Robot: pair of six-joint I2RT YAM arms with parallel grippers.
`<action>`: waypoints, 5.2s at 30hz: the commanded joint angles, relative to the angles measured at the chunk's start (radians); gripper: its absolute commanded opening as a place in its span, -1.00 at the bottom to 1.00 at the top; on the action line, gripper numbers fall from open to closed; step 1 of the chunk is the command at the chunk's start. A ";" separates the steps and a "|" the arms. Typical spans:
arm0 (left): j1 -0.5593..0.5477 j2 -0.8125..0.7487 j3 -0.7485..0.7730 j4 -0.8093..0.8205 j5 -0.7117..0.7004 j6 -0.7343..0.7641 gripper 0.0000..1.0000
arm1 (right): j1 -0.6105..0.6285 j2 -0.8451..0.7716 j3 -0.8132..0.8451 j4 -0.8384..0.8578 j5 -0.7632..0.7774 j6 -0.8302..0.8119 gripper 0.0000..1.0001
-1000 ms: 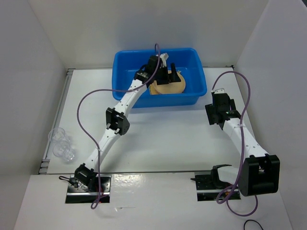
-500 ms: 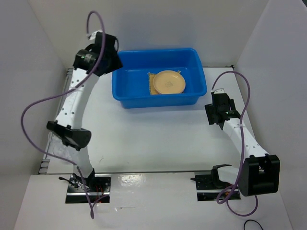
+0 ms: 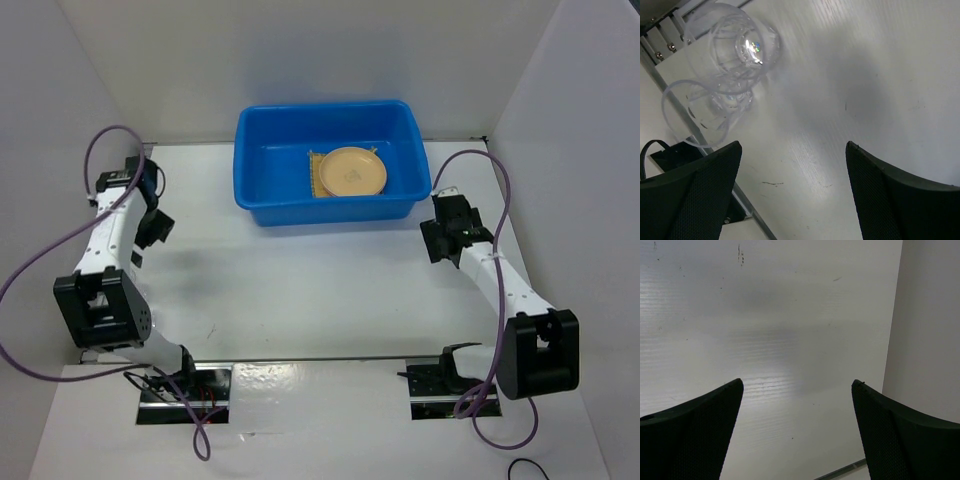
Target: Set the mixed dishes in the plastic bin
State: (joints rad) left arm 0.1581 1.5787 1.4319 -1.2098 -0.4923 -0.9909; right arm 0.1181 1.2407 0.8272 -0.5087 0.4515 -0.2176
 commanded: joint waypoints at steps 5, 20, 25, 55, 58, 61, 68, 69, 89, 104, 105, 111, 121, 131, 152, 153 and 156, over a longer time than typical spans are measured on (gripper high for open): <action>0.164 -0.072 -0.106 0.121 0.021 0.060 0.82 | 0.009 0.037 -0.003 0.029 -0.002 0.012 0.86; 0.291 0.084 -0.226 0.316 0.138 0.207 0.71 | 0.009 0.065 -0.003 0.019 -0.020 0.003 0.86; 0.291 0.138 -0.202 0.339 0.147 0.218 0.64 | 0.009 0.074 -0.003 0.019 -0.030 0.003 0.86; 0.252 -0.103 -0.346 0.250 0.176 0.199 0.49 | 0.009 0.092 -0.003 0.019 -0.020 0.003 0.86; 0.251 -0.112 -0.346 0.239 0.176 0.199 0.49 | 0.009 0.083 -0.003 0.019 -0.020 0.003 0.86; 0.251 -0.121 -0.337 0.228 0.176 0.199 0.49 | 0.009 0.083 -0.003 0.019 -0.020 0.003 0.86; 0.251 -0.121 -0.355 0.230 0.207 0.199 0.46 | 0.009 0.083 -0.003 0.019 -0.011 0.012 0.86; 0.251 -0.121 -0.355 0.230 0.207 0.199 0.29 | 0.009 0.083 -0.003 0.019 -0.011 0.012 0.86; 0.242 -0.155 -0.462 0.366 0.397 0.209 -0.40 | 0.009 0.074 -0.003 0.028 0.007 0.021 0.86; -0.082 0.004 0.329 0.325 0.579 0.284 -1.00 | 0.009 0.054 -0.003 0.029 0.026 0.021 0.86; -0.124 0.083 0.417 0.296 0.580 0.305 -1.00 | 0.009 0.054 -0.003 0.029 0.026 0.021 0.86; -0.420 0.471 1.131 0.088 0.477 0.460 -1.00 | 0.009 0.023 -0.003 0.038 0.035 0.021 0.86; -0.586 0.849 1.377 -0.023 0.345 0.471 -1.00 | 0.009 -0.007 -0.003 0.038 0.044 0.021 0.86; -0.586 0.992 1.311 -0.051 0.343 0.451 -1.00 | 0.009 -0.017 -0.003 0.047 0.055 0.021 0.86; -0.566 0.957 1.427 -0.042 0.333 0.451 0.98 | 0.009 -0.007 -0.003 0.047 0.055 0.021 0.86; -0.556 0.948 1.427 -0.042 0.333 0.451 0.98 | 0.009 -0.007 -0.003 0.047 0.055 0.021 0.86; -0.555 0.916 1.463 -0.051 0.311 0.451 0.98 | 0.009 0.002 -0.003 0.047 0.055 0.021 0.86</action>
State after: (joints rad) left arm -0.4088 2.5961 2.8273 -1.2575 -0.1482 -0.5503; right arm 0.1184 1.2530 0.8253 -0.5087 0.4831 -0.2169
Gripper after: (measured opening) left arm 0.989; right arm 0.929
